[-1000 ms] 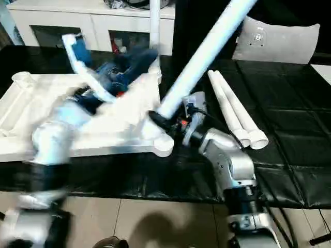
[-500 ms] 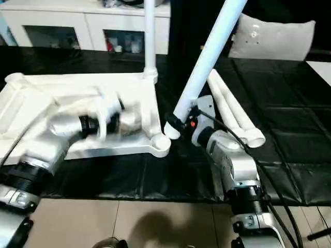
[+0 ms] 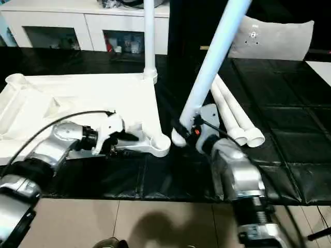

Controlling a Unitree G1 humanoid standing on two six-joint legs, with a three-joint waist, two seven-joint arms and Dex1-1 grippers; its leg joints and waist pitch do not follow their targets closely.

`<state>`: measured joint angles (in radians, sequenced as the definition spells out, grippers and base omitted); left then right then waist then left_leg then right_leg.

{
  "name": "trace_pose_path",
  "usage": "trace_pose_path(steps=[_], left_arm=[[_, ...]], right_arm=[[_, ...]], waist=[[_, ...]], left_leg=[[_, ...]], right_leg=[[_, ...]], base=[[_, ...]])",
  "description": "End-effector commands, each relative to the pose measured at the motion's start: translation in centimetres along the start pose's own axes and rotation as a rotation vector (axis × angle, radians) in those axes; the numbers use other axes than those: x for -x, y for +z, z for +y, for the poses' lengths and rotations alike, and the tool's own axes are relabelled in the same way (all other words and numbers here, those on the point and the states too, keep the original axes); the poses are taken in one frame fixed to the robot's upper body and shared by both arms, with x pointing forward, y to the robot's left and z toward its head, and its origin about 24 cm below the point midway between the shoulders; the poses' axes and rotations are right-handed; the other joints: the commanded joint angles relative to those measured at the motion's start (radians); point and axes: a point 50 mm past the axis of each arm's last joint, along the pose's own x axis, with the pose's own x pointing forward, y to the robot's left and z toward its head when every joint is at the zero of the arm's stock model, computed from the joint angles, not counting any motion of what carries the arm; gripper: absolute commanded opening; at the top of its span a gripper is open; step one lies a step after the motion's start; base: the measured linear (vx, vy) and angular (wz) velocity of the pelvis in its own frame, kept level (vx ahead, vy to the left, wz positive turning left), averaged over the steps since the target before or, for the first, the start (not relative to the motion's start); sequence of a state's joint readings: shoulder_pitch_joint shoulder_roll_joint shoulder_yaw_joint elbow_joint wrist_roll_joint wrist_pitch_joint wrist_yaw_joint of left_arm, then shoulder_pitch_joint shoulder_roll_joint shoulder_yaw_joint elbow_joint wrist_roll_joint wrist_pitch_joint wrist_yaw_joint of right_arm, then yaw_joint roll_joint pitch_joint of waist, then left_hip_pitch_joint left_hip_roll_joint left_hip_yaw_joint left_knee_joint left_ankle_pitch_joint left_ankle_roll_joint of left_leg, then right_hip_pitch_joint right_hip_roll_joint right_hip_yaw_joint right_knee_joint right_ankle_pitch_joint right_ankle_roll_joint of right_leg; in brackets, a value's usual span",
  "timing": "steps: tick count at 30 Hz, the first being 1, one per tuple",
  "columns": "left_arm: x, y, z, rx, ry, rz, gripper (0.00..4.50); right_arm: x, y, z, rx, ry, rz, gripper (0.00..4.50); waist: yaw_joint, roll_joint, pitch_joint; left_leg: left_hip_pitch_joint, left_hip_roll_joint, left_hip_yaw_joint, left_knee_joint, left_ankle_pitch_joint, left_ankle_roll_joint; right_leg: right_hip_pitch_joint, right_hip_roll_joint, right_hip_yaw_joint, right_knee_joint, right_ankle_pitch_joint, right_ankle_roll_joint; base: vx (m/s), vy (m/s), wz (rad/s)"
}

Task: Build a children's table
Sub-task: Insert table leg to table base

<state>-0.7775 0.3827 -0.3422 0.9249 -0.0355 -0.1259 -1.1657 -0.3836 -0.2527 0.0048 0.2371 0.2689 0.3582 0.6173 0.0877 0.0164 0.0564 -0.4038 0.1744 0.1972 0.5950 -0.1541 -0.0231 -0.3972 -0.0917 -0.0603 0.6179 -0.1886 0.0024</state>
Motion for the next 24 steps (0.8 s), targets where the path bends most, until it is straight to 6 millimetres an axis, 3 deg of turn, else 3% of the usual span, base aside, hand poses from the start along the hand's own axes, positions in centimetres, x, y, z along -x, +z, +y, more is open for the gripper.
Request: trace_pose_path(steps=[1, 8, 24], left_arm=[[0.1, 0.4, 0.3, -0.028, -0.003, 0.010, 2.17], [-0.2, 0.2, 0.3, -0.036, -0.036, 0.004, 1.59], [0.4, -0.8, 0.3, -0.044, -0.043, 0.035, 0.37]], right_arm=[[0.2, 0.7, 0.3, 0.007, 0.031, -0.042, 1.91], [0.5, 0.7, 0.5, -0.008, 0.044, -0.044, 1.91], [0.1, 1.2, 0.8, 0.018, 0.092, -0.045, 1.91]], waist=[[0.001, 0.014, -0.079], [0.001, 0.014, -0.077], [0.003, 0.008, -0.075]], left_leg=[[0.040, 0.054, -0.027, -0.073, -0.289, -0.028], [0.040, 0.055, -0.027, -0.074, -0.303, -0.025], [0.040, 0.058, -0.027, -0.075, -0.304, -0.022]], right_leg=[[0.043, -0.064, 0.041, -0.064, -0.072, -0.254], [0.043, -0.065, 0.041, -0.067, -0.091, -0.269], [0.041, -0.069, 0.042, -0.068, -0.125, -0.265]], base=[[0.000, 0.000, 0.00], [0.000, 0.000, 0.00], [0.000, 0.000, 0.00]])
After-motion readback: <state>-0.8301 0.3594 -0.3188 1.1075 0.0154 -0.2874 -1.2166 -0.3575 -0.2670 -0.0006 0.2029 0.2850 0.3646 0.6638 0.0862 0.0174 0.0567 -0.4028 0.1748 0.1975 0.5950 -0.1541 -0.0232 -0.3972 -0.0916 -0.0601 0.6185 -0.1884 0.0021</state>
